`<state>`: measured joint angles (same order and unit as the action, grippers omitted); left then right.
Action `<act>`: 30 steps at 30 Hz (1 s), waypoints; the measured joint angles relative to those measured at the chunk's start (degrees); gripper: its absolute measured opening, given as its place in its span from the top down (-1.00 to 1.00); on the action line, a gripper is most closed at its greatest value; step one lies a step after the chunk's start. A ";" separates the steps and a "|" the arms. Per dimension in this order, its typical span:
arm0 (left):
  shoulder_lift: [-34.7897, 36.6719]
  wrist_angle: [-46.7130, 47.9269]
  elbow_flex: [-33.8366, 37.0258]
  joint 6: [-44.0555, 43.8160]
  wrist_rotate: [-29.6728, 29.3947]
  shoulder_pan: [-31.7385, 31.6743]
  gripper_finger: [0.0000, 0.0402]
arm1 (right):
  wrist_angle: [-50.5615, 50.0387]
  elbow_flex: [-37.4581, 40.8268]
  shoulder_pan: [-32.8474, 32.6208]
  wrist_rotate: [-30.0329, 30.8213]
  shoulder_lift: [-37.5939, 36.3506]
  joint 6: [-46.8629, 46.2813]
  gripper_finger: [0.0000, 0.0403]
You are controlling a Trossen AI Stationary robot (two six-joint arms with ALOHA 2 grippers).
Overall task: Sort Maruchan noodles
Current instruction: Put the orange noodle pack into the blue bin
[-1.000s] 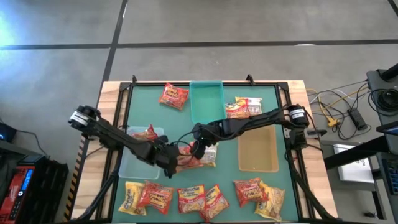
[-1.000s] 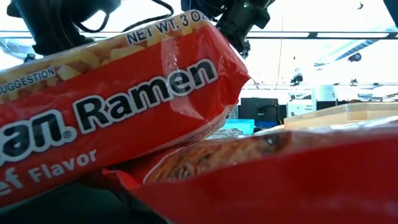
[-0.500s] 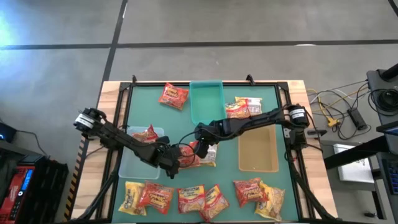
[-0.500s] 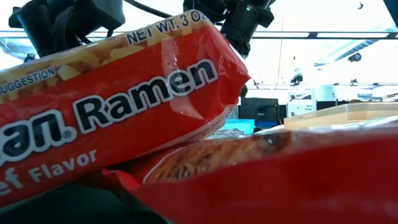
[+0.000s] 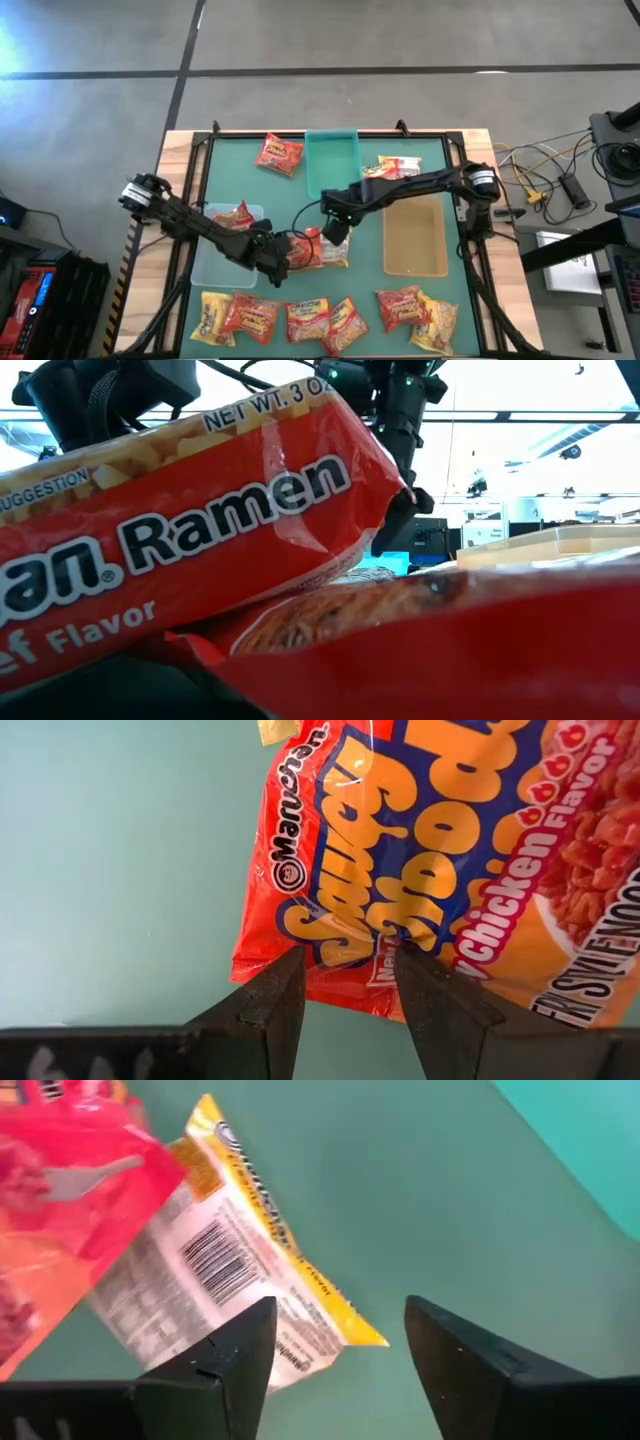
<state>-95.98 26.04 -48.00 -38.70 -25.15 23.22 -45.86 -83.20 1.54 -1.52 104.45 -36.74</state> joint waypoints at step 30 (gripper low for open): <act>-3.40 -4.38 0.59 -0.87 -9.42 1.34 0.29 | 31.19 9.06 -2.65 -0.16 -0.79 -5.72 0.07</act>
<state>-99.39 21.66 -47.41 -39.57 -34.57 24.56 -14.66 -74.14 -1.11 -1.68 103.66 -42.47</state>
